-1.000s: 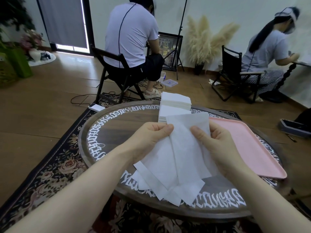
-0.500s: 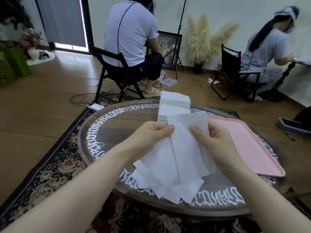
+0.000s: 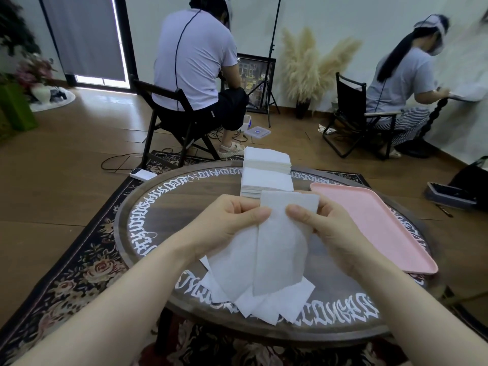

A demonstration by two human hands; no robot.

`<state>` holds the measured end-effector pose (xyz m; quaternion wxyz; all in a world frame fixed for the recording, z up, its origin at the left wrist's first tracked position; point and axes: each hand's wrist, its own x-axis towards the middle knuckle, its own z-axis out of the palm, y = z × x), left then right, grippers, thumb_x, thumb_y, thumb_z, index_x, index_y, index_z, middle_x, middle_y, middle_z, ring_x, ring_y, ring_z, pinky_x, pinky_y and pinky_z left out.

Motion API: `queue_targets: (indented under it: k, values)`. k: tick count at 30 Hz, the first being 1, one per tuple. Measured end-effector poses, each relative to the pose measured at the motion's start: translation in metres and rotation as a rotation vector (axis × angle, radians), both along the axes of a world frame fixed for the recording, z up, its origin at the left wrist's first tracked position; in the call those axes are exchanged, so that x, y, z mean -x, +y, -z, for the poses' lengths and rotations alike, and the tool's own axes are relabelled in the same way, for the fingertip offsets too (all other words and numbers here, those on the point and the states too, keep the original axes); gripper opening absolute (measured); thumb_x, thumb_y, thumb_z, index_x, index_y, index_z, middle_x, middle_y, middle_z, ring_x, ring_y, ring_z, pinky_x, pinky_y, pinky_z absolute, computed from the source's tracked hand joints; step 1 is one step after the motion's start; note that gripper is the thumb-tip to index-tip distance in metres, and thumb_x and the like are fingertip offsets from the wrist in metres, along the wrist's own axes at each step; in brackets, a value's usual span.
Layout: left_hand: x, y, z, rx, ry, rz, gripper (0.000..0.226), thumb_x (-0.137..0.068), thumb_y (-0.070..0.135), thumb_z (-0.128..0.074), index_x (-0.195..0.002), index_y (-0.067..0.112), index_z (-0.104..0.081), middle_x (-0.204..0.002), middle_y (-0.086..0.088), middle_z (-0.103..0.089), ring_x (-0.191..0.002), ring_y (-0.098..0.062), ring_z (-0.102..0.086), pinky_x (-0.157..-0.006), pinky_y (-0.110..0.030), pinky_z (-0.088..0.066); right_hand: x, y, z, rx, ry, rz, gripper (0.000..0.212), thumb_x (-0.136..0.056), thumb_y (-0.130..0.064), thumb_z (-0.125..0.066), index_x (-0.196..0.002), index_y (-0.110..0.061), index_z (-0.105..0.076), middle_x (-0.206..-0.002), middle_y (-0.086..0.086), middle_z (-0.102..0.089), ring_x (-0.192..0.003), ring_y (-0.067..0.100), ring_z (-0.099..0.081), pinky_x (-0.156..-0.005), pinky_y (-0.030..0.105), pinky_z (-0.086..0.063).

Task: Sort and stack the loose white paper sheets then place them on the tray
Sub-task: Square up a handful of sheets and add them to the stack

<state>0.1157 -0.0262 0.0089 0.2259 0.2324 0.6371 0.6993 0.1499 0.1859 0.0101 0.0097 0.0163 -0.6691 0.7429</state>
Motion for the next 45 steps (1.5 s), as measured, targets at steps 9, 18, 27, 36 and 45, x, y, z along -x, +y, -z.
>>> queue_targets:
  k: [9, 18, 27, 36, 45]
  values:
    - [0.000, 0.006, 0.000, -0.030, 0.165, -0.270, 0.016, -0.093, 0.011, -0.062, -0.087, 0.006, -0.076, -0.083, -0.005, -0.075, -0.074, -0.012, -0.067, -0.067, -0.020, -0.054, -0.002, -0.001, 0.000, 0.048, 0.089, -0.038, 0.029, -0.066, -0.012, -0.085, -0.091, -0.012, -0.070, -0.091, 0.010, -0.074, -0.079, 0.021, -0.072, -0.062, 0.024, -0.055]
    - [0.004, 0.010, 0.003, -0.184, 0.079, -0.423, 0.022, -0.087, 0.002, -0.067, -0.088, 0.020, -0.079, -0.094, 0.000, -0.077, -0.084, -0.012, -0.072, -0.076, -0.025, -0.058, 0.000, -0.005, 0.008, -0.049, 0.043, 0.087, 0.011, -0.092, -0.007, -0.062, -0.094, -0.007, -0.073, -0.087, 0.004, -0.078, -0.073, 0.013, -0.073, -0.057, 0.019, -0.055]
    - [0.010, 0.004, 0.001, -0.344, -0.017, -0.477, 0.060, -0.087, -0.012, -0.060, -0.135, 0.023, -0.054, -0.119, -0.001, -0.072, -0.098, -0.016, -0.071, -0.078, -0.029, -0.059, 0.006, 0.009, 0.000, 0.344, -0.100, 0.168, 0.012, -0.097, -0.007, -0.049, -0.099, -0.005, -0.061, -0.071, 0.008, -0.065, -0.057, 0.016, -0.065, -0.056, 0.028, -0.053]
    - [0.006, 0.014, 0.007, -0.324, 0.028, -0.366, 0.065, -0.085, -0.013, -0.060, -0.130, 0.033, -0.053, -0.117, -0.001, -0.072, -0.095, -0.017, -0.072, -0.076, -0.030, -0.059, -0.002, -0.008, 0.001, 0.228, -0.151, -0.064, 0.035, -0.086, -0.029, -0.059, -0.116, -0.014, -0.071, -0.116, 0.006, -0.073, -0.107, 0.024, -0.069, -0.087, 0.040, -0.055]
    - [0.001, 0.011, 0.001, -0.162, 0.183, -0.503, 0.040, -0.087, -0.006, -0.064, -0.081, 0.030, -0.080, -0.097, 0.006, -0.077, -0.097, -0.007, -0.068, -0.085, -0.018, -0.050, 0.000, -0.006, -0.001, 0.380, -0.237, 0.019, 0.039, -0.082, -0.020, -0.065, -0.119, -0.007, -0.067, -0.113, 0.009, -0.074, -0.096, 0.020, -0.073, -0.073, 0.032, -0.060]
